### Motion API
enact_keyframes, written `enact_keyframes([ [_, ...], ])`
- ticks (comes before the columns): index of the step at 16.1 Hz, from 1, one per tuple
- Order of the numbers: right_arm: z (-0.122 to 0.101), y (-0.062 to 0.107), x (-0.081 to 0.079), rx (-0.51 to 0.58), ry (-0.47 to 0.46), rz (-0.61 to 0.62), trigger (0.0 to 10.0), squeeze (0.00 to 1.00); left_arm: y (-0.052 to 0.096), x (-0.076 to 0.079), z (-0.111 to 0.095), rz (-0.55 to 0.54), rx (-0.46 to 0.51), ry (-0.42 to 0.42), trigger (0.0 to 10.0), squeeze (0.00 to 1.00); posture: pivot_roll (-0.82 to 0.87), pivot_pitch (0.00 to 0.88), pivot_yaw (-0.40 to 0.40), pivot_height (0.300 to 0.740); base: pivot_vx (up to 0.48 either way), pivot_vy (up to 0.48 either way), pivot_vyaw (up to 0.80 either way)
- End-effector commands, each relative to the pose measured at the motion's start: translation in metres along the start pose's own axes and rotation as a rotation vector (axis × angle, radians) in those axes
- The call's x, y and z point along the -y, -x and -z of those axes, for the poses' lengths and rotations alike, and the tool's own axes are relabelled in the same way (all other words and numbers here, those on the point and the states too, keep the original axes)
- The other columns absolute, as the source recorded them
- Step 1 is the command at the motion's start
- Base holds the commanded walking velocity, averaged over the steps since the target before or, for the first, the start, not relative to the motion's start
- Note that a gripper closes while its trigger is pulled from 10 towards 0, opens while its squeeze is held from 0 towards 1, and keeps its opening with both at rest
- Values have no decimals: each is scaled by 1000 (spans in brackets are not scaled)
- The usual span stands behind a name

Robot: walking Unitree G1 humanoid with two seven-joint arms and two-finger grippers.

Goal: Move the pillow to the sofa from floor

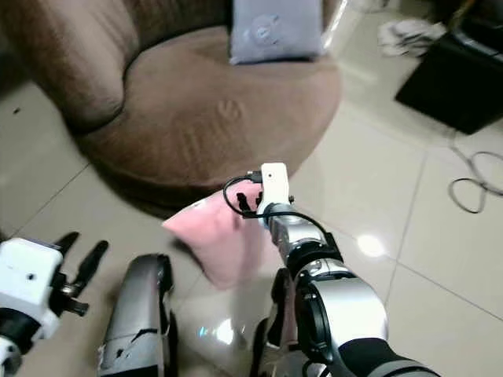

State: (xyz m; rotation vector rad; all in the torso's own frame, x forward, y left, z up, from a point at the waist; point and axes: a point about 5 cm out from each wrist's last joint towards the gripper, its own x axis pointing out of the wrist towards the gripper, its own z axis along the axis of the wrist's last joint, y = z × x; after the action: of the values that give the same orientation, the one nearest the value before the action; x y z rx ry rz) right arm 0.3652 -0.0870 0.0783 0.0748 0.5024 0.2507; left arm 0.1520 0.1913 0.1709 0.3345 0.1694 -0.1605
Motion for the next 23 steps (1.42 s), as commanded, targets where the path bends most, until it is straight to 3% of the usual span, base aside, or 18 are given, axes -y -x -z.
enact_keyframes([
  [1,10,0,1,-36,5,31,10000,1000,8,-3,-4,5,-16,-10,10000,0,549,391,-101,554,0,0,0],
  [4,18,-1,-12,-46,12,39,10000,1000,19,-18,-15,-2,4,-51,10000,0,628,389,-69,554,0,0,0],
  [7,24,-1,-14,-66,-7,81,10000,1000,26,-22,-15,29,11,-61,10000,0,654,391,-46,554,0,0,0],
  [8,29,0,-14,-83,-27,107,10000,553,28,-23,-15,39,8,-67,10000,0,659,390,-41,554,0,0,0],
  [9,32,0,-15,-90,-19,113,10000,0,29,-25,-15,43,9,-68,10000,0,665,387,-34,554,0,0,0],
  [14,36,1,-15,-67,339,213,10000,0,46,-30,-13,87,-20,-75,10000,0,688,363,-4,554,0,0,0],
  [17,33,3,-7,-37,421,293,10000,0,48,-31,-14,95,-30,-77,10000,0,688,363,-4,554,0,0,0],
  [19,36,4,0,-51,419,319,10000,0,48,-30,-14,102,-29,-73,10000,0,688,363,-4,554,0,0,0],
  [21,49,8,17,-113,249,379,10000,0,50,-28,-13,115,-38,-68,10000,0,661,345,1,554,0,0,0],
  [23,57,9,15,-142,198,335,10000,0,50,-27,-14,117,-41,-65,10000,0,661,345,1,554,0,0,0],
])
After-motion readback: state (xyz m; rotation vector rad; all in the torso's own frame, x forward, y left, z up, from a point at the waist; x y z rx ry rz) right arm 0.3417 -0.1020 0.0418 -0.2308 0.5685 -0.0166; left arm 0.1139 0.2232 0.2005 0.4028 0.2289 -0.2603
